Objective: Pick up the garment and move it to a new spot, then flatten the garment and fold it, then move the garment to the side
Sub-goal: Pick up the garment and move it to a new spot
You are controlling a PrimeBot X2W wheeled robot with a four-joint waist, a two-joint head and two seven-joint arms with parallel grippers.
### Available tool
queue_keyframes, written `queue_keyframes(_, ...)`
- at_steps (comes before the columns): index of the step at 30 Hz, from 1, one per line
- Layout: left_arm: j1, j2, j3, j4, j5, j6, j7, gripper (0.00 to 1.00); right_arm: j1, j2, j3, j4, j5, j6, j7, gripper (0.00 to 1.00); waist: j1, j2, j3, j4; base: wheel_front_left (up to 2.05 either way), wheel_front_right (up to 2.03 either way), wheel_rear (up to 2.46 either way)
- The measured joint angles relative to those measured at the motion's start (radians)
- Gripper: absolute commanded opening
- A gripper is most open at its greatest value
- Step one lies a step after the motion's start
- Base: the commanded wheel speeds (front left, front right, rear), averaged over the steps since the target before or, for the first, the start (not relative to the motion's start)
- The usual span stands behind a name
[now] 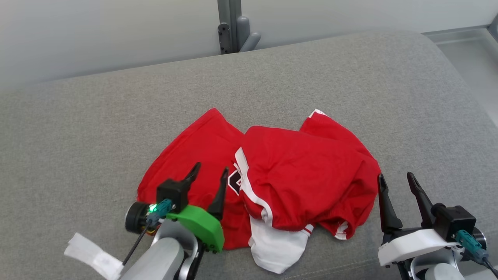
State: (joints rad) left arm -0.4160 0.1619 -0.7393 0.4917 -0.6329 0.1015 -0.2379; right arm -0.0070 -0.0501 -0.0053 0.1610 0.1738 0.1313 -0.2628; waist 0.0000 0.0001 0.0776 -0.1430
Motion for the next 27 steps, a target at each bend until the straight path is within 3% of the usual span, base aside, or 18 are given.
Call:
queue_keyframes(4, 0.077, 0.074, 0.021, -0.038, 0.010, 0.057, 0.007, 1.00, 0.004, 0.000, 0.000, -0.004, -0.003, 0.000, 0.000, 1.00, 0.0000, 0.0000, -0.014, 0.018, 0.00, 0.00, 0.00)
queue_keyframes(12, 0.139, 0.187, 0.006, -0.022, -0.043, -0.006, 0.144, 1.00, 0.004, 0.000, -0.017, -0.012, -0.015, 0.000, 0.000, 1.00, 0.0000, 0.0000, 0.001, 0.029, 0.00, 0.00, 0.00)
queue_keyframes(19, 0.075, 0.236, -0.008, -0.034, -0.061, -0.027, 0.307, 1.00, 0.003, 0.000, -0.007, -0.013, -0.010, 0.000, 0.000, 1.00, 0.0000, 0.0000, 0.016, 0.029, 0.00, 0.00, 0.00)
queue_keyframes(25, 0.030, 0.209, -0.035, 0.022, -0.079, -0.051, 0.405, 1.00, -0.019, 0.000, 0.015, -0.013, -0.007, 0.000, 0.000, 1.00, 0.0000, 0.0000, 0.046, 0.019, 0.00, 0.00, 0.00)
queue_keyframes(26, 0.020, 0.198, -0.033, 0.031, -0.080, -0.056, 0.396, 0.00, -0.024, 0.001, 0.017, -0.013, -0.005, 0.000, 0.000, 1.00, 0.0000, 0.0000, 0.051, 0.015, 0.00, 0.00, 0.00)
queue_keyframes(27, 0.010, 0.189, -0.034, 0.036, -0.081, -0.067, 0.384, 0.00, -0.027, 0.001, 0.017, -0.012, -0.002, 0.000, 0.000, 1.00, 0.0000, 0.0000, 0.055, 0.011, 0.00, 0.00, 0.00)
